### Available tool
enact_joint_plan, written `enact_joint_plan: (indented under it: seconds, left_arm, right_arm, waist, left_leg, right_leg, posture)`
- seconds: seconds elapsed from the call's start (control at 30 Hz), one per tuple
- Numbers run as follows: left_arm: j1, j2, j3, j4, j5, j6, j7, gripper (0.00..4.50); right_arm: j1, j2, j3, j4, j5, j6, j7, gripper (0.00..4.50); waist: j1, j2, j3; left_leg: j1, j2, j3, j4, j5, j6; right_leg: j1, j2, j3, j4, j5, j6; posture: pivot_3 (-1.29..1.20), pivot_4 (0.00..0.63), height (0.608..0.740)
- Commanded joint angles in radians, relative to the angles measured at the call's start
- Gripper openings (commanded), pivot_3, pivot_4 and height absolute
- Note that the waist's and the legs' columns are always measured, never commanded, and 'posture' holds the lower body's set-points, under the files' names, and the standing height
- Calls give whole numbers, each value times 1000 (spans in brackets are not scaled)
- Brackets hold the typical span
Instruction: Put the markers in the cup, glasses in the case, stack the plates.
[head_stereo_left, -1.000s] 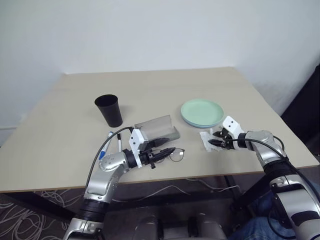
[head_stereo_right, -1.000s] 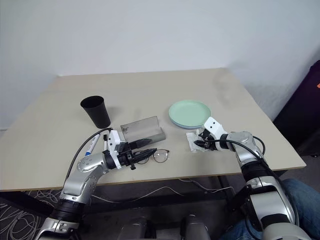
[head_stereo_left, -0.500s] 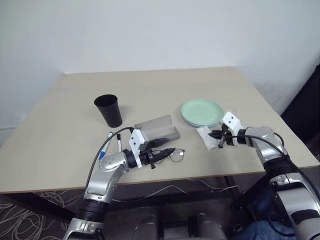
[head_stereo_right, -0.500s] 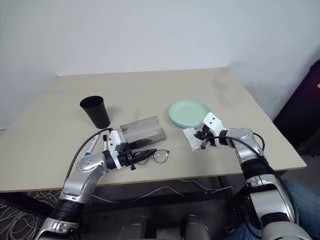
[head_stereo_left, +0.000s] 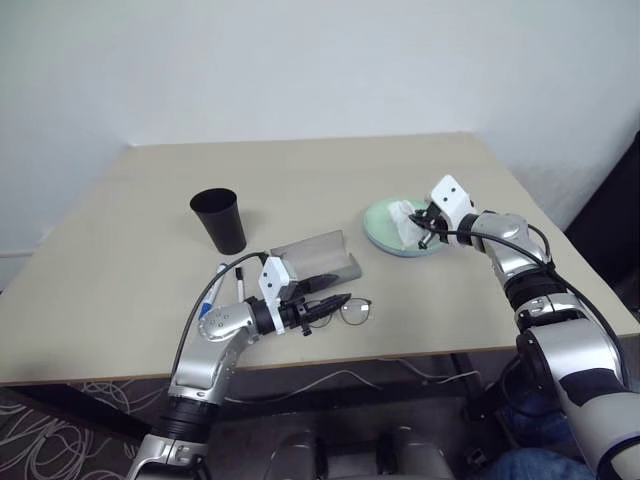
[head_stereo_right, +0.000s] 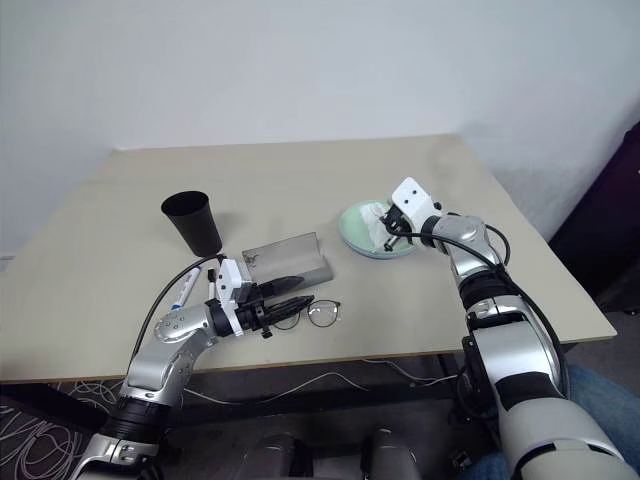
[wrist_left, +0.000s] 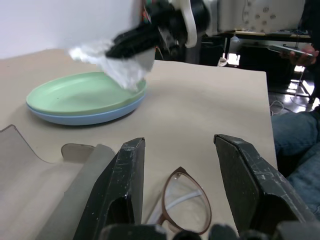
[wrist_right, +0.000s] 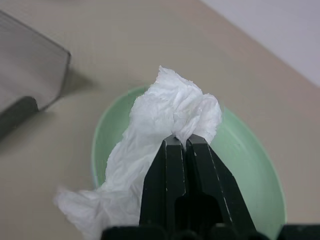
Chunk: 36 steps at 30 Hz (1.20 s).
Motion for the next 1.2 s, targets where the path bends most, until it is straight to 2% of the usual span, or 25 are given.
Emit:
enact_joint_plan:
  seconds: [0.03, 0.17, 0.27, 0.5, 0.67, 0.83, 1.2]
  left_arm:
    - [-7, 8, 19, -39, -7, -18, 2, 2281]
    - [3, 14, 25, -46, -9, -18, 3, 2281]
    - [5, 16, 26, -45, -9, -19, 5, 2281]
    - [-9, 15, 21, -28, -3, -22, 3, 2281]
    - [-49, 39, 22, 26, 11, -33, -24, 2281]
    - [-122, 88, 13, 126, 23, -27, -97, 2281]
    - [-363, 185, -87, 357, 90, -38, -391, 2281]
  right_arm:
    - [-64, 4, -14, 52, -16, -44, -41, 433]
    - [-74, 8, -23, 86, -16, -68, -74, 1606]
    - [-73, 6, -32, 87, -15, -100, -130, 2704]
    - [-27, -31, -78, 13, 34, -119, -34, 2704]
    - [127, -76, -95, -241, 147, -78, 259, 2704]
    - [299, -122, -89, -518, 236, 23, 433, 2704]
    - [453, -85, -63, -774, 272, 117, 414, 2704]
  waist:
    - [0, 0, 0]
    - [0, 0, 0]
    - [0, 0, 0]
    - [0, 0, 0]
    - [1, 0, 0]
    - [1, 0, 0]
    - [4, 1, 1]
  left_leg:
    - [0, 0, 0, 0, 0, 0]
    - [0, -1, 0, 0, 0, 0]
    - [1, 0, 0, 0, 0, 0]
    - [1, 1, -1, 0, 0, 0]
    - [1, 1, -2, 0, 0, 0]
    - [1, 0, -2, 0, 0, 0]
    - [1, 1, -4, 1, 0, 0]
  right_leg:
    - [0, 0, 0, 0, 0, 0]
    - [0, 1, 0, 0, 0, 0]
    - [0, 0, 0, 0, 0, 0]
    - [0, 0, 0, 1, 0, 0]
    - [1, 0, 0, 0, 0, 0]
    - [1, 0, -1, 0, 0, 0]
    - [1, 0, -4, 0, 0, 0]
  posture:
    - [0, 0, 740]
    - [0, 0, 740]
    - [0, 0, 740]
    - [0, 0, 740]
    - [0, 0, 740]
    - [0, 0, 740]
    - [0, 0, 740]
